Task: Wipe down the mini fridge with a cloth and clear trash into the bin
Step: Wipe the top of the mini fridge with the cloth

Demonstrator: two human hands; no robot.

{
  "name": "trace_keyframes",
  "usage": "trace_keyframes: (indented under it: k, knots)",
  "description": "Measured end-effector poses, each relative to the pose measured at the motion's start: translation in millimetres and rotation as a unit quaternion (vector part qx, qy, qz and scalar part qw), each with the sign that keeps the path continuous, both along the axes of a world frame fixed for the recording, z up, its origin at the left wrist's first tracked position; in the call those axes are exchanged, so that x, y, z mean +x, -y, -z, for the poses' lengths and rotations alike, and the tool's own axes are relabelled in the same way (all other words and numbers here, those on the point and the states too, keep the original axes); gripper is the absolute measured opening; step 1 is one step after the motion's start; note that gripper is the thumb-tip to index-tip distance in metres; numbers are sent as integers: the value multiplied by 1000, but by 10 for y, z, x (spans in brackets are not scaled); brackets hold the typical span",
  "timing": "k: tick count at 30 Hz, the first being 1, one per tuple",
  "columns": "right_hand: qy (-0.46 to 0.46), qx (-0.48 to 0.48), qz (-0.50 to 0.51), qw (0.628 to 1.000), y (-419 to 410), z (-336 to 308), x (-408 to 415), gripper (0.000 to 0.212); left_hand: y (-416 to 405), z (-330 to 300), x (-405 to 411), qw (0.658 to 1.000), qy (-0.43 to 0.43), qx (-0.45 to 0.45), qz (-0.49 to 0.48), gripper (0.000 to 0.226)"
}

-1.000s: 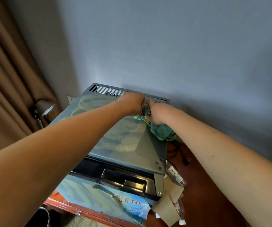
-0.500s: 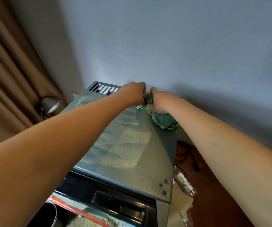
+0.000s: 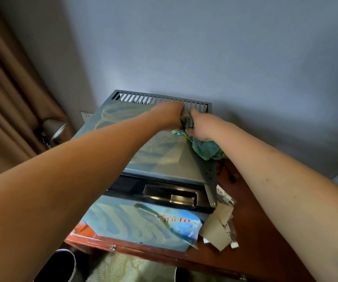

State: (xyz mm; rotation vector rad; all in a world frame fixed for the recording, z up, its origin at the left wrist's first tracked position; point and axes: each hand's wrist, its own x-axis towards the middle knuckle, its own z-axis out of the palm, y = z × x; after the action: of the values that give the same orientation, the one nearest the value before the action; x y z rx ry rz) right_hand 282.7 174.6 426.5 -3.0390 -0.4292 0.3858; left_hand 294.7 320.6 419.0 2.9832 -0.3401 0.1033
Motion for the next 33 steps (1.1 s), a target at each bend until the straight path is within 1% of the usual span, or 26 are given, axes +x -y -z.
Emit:
trace_keyframes:
  k: [4, 7, 10, 13, 17, 20, 23, 26, 29, 33]
  knots:
    - [-15, -9, 9, 1000, 38, -12, -271, 75, 17, -60, -198, 999, -36, 4, 30, 37]
    - [-16, -24, 2, 1000, 40, -29, -311, 75, 10, -54, -200, 998, -41, 1, 45, 41]
    - [-23, -48, -2, 999, 13, -53, -194, 80, -5, 10, -116, 998, -22, 1, 52, 39]
    - [-34, -50, -1, 998, -17, -89, 6, 84, -59, 59, 20, 998, -14, -35, 44, 39]
    - [-34, -44, -3, 998, -72, -72, 324, 92, -98, 48, 246, 997, -22, -68, 23, 38]
    - [-32, -24, 9, 999, -85, -80, 370, 92, -94, 11, 334, 997, -42, -67, 12, 42]
    - [-32, -5, 17, 999, -91, -98, 245, 88, -87, -28, 287, 996, -52, -66, 3, 42]
    - [-41, -31, 24, 998, -134, -134, 67, 90, -55, -45, 152, 998, -41, -42, 3, 36]
    - [-61, -51, 26, 997, -145, -184, -150, 91, -30, -77, -41, 998, -53, -19, 19, 37]
    - [-71, -47, 33, 996, -94, -214, -500, 77, -20, -120, -316, 995, -91, -12, 44, 43]
